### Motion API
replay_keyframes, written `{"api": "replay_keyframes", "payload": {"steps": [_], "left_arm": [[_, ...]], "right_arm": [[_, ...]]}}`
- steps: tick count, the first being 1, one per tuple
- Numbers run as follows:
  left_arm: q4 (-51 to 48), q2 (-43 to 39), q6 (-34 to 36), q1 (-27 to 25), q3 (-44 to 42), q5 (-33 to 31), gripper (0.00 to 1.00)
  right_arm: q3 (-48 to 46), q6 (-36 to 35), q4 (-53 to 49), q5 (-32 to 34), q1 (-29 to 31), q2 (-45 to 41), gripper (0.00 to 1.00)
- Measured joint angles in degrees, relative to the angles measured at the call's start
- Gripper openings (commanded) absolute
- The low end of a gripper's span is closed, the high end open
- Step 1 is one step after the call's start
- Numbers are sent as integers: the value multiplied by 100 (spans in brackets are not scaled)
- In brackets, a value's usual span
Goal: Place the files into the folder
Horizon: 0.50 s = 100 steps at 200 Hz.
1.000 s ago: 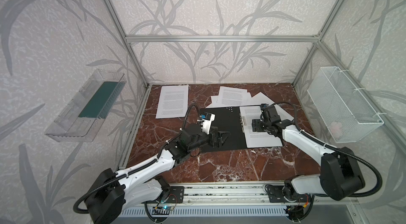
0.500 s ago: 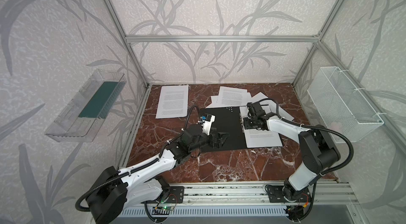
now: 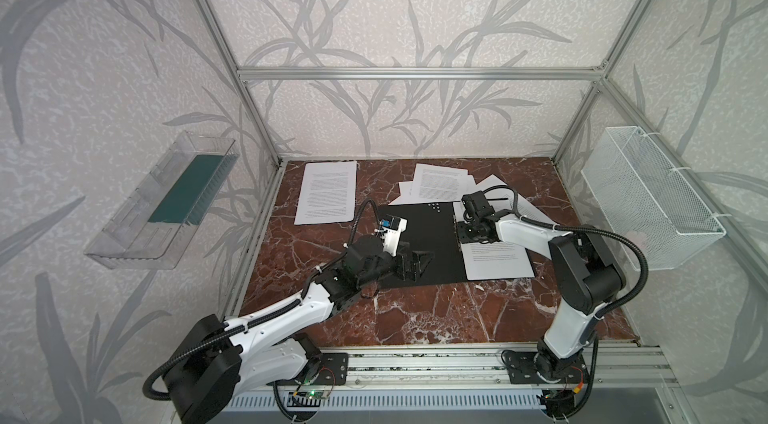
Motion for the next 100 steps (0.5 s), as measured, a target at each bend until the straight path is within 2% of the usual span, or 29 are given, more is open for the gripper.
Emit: {"api": "replay_keyframes", "payload": {"steps": [100], "left_arm": [[0, -2, 2, 0, 0, -70, 99]], "right_arm": [[20, 48, 13, -157, 22, 46, 18]]}}
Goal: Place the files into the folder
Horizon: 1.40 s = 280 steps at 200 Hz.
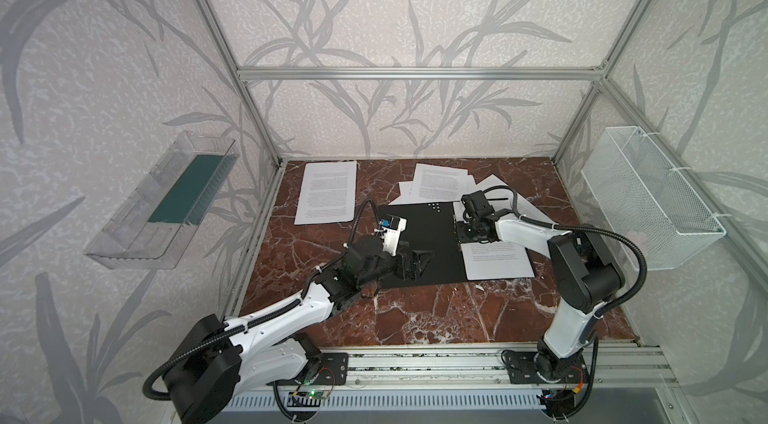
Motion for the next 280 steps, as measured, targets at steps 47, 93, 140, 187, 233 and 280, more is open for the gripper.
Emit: {"api": "replay_keyframes", "payload": {"steps": [47, 93, 140, 187, 233, 280], "left_arm": [[0, 0, 0, 0, 0, -20, 99], [-2, -2, 0, 0, 0, -81, 99], [-4, -2, 2, 0, 0, -114, 99], [-7, -2, 2, 0, 0, -190, 99], [-48, -35, 17, 0, -15, -413, 99], [-175, -354, 48, 0, -186, -909, 99]], "right_arm": [[-2, 92, 7, -48, 76, -66, 14], [-76, 391, 20, -151, 315, -361, 13], [-258, 802, 195, -293, 651, -684, 12], [-487, 1405, 566, -293, 1113, -684, 11], [-866, 2162, 1132, -269, 1589, -684, 11], [-929, 2820, 1641, -70, 2166, -658, 11]]}}
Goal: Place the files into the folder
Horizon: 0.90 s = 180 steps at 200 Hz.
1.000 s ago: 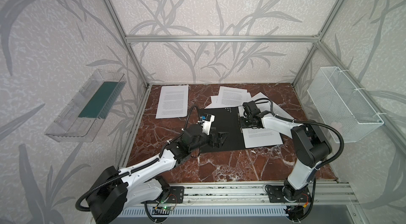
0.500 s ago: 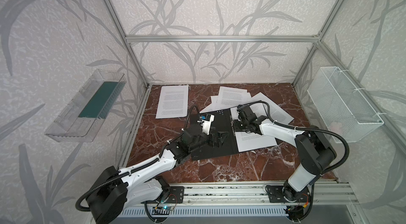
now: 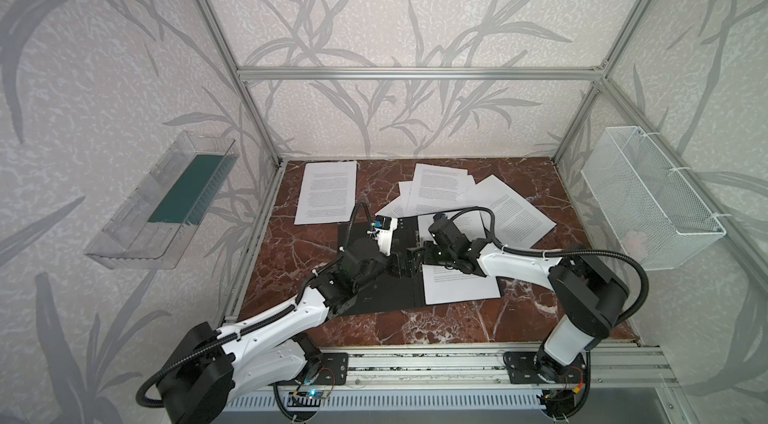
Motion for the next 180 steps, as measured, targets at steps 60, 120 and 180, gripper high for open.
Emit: {"api": "replay_keyframes", "payload": {"steps": [60, 120, 180], "left_arm": [[-87, -90, 39, 0, -22, -273, 99], [-103, -90, 42, 0, -22, -321, 99], [-111, -90, 42, 0, -22, -332, 99]], "right_arm": [[-122, 592, 468, 116, 236, 319, 11], [-149, 717, 621, 232, 245, 389, 12], [-74, 527, 636, 184, 229, 479, 15]]}}
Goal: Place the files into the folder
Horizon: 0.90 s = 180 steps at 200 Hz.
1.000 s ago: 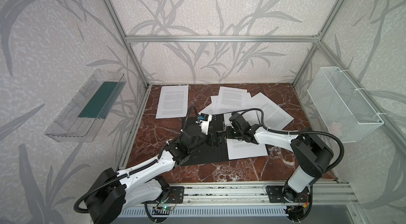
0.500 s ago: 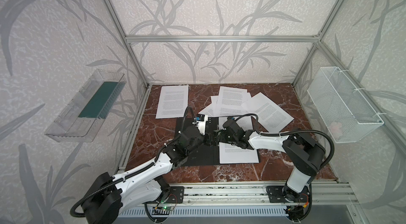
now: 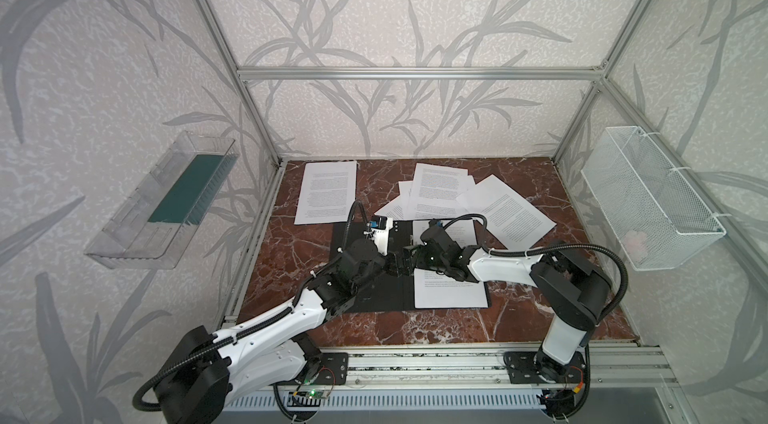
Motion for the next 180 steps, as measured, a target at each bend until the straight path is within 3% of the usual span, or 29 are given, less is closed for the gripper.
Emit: {"api": "replay_keyframes", "payload": {"steps": [76, 102, 130, 180], "left_arm": [[-50, 0, 0, 4, 0, -59, 99], [-140, -2, 0, 9, 0, -166, 99], [-302, -52, 2, 55, 0, -404, 99], [-238, -105, 59, -13, 310, -321, 99]], "right_arm": [[96, -243, 4, -118, -20, 24, 40], [129, -444, -28, -153, -20, -66, 54], [160, -885, -389, -149, -48, -678, 73], [92, -1663, -981, -188, -313, -1915, 94]]}}
